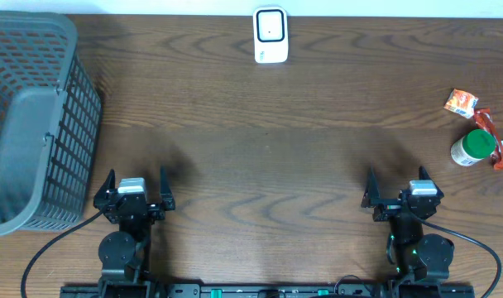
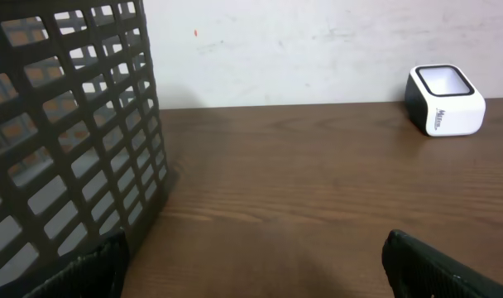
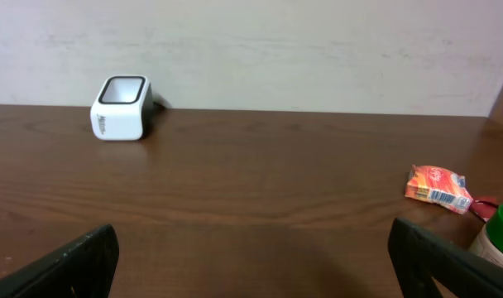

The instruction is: Scan the item barcode

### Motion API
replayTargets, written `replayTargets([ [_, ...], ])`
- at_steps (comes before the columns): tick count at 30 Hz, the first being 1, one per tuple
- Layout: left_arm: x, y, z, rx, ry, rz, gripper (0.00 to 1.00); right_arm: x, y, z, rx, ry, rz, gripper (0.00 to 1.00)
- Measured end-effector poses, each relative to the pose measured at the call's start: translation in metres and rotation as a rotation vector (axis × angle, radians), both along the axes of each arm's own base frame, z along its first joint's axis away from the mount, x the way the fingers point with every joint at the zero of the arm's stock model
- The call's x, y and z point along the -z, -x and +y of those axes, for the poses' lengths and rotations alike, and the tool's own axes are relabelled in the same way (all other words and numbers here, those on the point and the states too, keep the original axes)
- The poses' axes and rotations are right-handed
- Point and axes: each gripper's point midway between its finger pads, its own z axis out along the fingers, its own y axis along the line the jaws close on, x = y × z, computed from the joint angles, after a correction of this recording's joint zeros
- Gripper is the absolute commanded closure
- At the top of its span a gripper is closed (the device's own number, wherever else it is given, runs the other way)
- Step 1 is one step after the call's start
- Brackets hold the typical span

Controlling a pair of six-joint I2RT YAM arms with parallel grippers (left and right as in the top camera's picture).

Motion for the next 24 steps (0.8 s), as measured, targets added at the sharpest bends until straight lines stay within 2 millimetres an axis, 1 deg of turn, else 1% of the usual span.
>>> replayTargets([
  [24,0.0000,0.0000,0.0000,-0.002,0.014,-0.001,0.02,0.0000,0.0000,0.0000,0.000,0.000,0.000,0.01],
])
